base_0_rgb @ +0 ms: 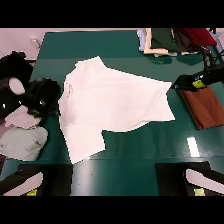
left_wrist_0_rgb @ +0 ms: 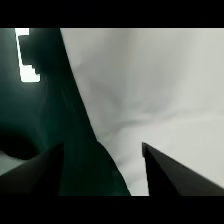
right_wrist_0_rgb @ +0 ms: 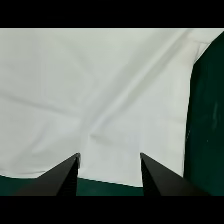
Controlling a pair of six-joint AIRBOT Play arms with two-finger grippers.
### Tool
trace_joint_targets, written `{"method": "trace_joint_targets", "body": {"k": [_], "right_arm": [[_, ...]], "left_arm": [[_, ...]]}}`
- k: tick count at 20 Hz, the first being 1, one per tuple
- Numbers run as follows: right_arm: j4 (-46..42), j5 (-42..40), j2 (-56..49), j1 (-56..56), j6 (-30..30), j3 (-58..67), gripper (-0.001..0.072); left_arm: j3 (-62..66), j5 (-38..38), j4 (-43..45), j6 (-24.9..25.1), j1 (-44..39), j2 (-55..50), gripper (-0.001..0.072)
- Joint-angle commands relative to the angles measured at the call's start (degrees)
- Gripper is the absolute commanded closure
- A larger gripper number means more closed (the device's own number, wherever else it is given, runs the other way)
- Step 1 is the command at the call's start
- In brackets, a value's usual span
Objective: Fold the shirts.
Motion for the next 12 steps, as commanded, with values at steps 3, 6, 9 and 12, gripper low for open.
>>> {"method": "trace_joint_targets", "body": {"k": [3,6,9,12], "right_arm": [[0.3,-0.1,1.8,0.1,0.0,-1.9,0.0285],[0.2,0.2,1.8,0.1,0.0,-1.9,0.0285],[-0.2,1.8,1.8,-0.2,-0.4,-1.9,0.0285],[-0.4,5.7,1.8,-4.3,-1.4,-5.1,0.0285]], "left_arm": [[-14.7,8.2,-7.1,-0.7,0.1,3.7,0.014],[-18.0,13.7,-11.9,-0.2,-0.1,3.6,0.014],[-18.4,16.7,-13.1,-0.3,-0.1,3.6,0.0426],[-16.3,15.6,-13.0,-0.2,-0.1,4.0,0.0688]]}}
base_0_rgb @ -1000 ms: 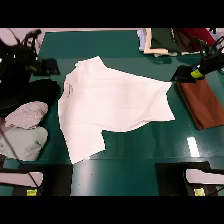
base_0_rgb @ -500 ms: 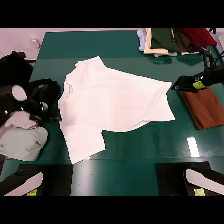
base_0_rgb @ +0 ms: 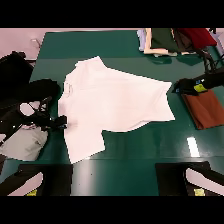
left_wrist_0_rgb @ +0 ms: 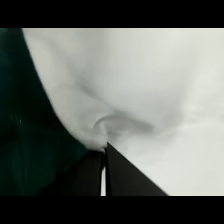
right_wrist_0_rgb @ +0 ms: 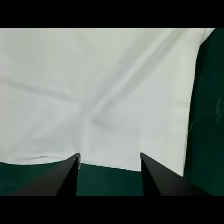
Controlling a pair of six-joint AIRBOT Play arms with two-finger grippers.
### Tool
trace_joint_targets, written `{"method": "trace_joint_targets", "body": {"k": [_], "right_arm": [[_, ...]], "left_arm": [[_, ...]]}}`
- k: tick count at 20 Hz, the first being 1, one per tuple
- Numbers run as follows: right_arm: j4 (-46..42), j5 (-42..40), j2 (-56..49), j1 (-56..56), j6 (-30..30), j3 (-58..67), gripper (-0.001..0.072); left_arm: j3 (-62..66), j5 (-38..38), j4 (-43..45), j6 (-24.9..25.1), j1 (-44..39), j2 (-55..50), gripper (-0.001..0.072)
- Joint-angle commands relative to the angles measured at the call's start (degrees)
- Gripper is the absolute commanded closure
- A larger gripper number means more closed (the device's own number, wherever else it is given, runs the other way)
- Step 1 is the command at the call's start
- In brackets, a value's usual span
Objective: Fold the shirts.
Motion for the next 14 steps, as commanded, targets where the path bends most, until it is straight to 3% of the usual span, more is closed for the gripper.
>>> {"method": "trace_joint_targets", "body": {"k": [1,4,6,7,10,14], "right_arm": [[-0.2,3.4,0.5,-4.8,-0.7,-5.0,0.0285],[-0.1,0.9,2.3,-12.1,-0.9,-17.6,0.028],[0.9,-1.0,1.9,-15.3,-0.9,-25.0,0.0184],[2.8,-2.6,1.0,-15.8,-1.6,-27.8,0.0178],[13.5,-10.7,-2.7,-15.3,-4.2,-32.8,0.018],[21.6,-21.2,-6.6,-10.4,-4.9,-33.0,0.0215]], "left_arm": [[1.9,0.7,-1.1,0.2,0.0,0.8,0.0689],[5.4,0.3,-1.2,0.2,0.0,2.3,0.0688],[6.8,0.4,-1.2,0.3,0.0,2.4,0.0689],[6.8,0.5,-1.2,0.3,0.0,2.4,0.0689],[6.8,0.0,-1.2,0.4,0.0,2.4,0.0688],[6.8,-0.2,-1.2,0.3,0.0,2.4,0.0688]]}}
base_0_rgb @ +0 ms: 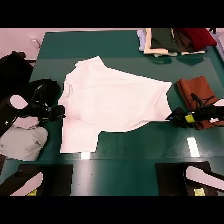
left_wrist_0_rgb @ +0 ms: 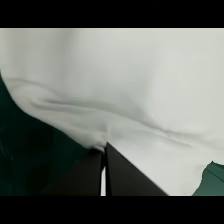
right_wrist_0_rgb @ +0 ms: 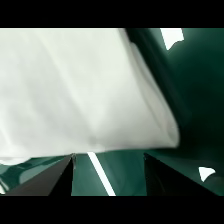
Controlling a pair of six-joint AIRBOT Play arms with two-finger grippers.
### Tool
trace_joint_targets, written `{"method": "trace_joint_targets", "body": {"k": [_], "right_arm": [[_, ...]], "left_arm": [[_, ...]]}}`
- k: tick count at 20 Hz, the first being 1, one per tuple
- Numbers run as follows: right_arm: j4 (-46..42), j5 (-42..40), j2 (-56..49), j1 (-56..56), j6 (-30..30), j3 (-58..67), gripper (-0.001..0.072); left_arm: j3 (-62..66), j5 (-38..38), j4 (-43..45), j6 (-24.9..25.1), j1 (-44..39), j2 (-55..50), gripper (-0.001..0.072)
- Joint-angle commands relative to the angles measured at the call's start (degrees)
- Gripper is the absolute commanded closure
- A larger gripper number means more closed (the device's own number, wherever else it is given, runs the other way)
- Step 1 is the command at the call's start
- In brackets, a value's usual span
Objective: Fold the shirts.
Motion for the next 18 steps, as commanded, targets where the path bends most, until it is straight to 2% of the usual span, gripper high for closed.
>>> {"method": "trace_joint_targets", "body": {"k": [1,3,4,6,9,14,18], "right_arm": [[6.9,-11.7,-2.6,3.5,-1.0,-1.7,0.0287],[6.9,-15.6,-1.7,5.8,-1.2,-1.7,0.0535],[7.0,-16.5,-0.4,6.6,-2.7,-1.5,0.0692],[6.9,-14.7,3.7,7.0,-5.8,1.4,0.0693],[6.8,-10.4,12.5,6.2,-6.4,12.0,0.0693],[6.7,-6.1,24.5,3.2,-6.4,35.8,0.0694],[-0.1,-2.9,29.3,0.3,-4.5,50.1,0.0695]], "left_arm": [[0.2,-0.1,0.0,0.0,0.0,0.0,0.0689],[0.2,-0.1,0.0,0.0,0.0,0.2,0.0688],[0.3,0.0,0.0,0.0,0.0,0.9,0.0689],[2.4,0.1,0.1,-0.2,0.0,4.5,0.0689],[12.4,-0.2,0.3,-0.2,0.0,12.9,0.069],[39.8,-0.2,0.2,-0.4,0.0,21.3,0.069],[58.2,-1.0,0.2,-0.7,0.0,21.5,0.069]]}}
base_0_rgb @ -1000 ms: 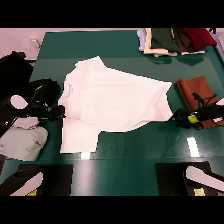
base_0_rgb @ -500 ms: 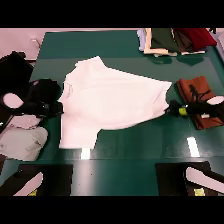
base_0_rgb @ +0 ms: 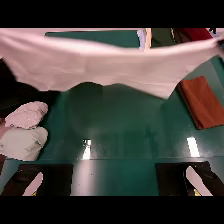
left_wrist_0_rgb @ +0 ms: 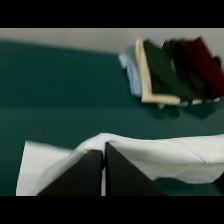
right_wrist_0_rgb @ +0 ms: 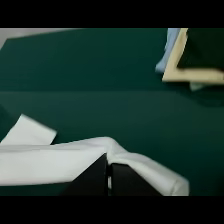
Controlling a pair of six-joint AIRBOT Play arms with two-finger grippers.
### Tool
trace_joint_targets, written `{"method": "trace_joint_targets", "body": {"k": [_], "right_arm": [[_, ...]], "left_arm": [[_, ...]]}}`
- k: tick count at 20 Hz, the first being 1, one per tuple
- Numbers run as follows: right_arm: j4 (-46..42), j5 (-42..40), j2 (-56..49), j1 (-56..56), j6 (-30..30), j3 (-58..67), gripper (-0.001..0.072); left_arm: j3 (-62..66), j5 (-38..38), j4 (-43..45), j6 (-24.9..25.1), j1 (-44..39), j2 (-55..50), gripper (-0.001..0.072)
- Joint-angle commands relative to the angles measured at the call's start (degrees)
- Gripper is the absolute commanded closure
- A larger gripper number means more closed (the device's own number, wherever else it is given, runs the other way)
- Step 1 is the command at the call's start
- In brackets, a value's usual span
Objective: Fold the shirts.
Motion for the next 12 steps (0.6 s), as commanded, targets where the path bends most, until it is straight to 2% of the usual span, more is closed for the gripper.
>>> {"method": "trace_joint_targets", "body": {"k": [1,4,6,9,12], "right_arm": [[-6.1,3.7,4.1,-2.7,2.8,12.6,0.0695],[-7.7,7.9,3.1,-4.7,4.5,19.7,0.0695],[-7.7,12.0,-0.1,-4.6,5.3,24.5,0.0696],[-7.7,16.8,-6.5,-4.6,7.6,27.9,0.0696],[-8.8,18.7,-13.4,-1.5,8.3,24.4,0.0696]], "left_arm": [[15.2,-0.1,0.1,-0.2,0.0,0.9,0.0691],[18.5,3.5,0.3,-0.2,0.0,0.9,0.0691],[18.3,3.1,2.3,-0.2,0.0,-0.4,0.0691],[18.2,-4.8,2.9,-0.1,0.0,-8.0,0.0689],[18.2,-12.9,2.7,0.3,0.0,-20.1,0.0689]]}}
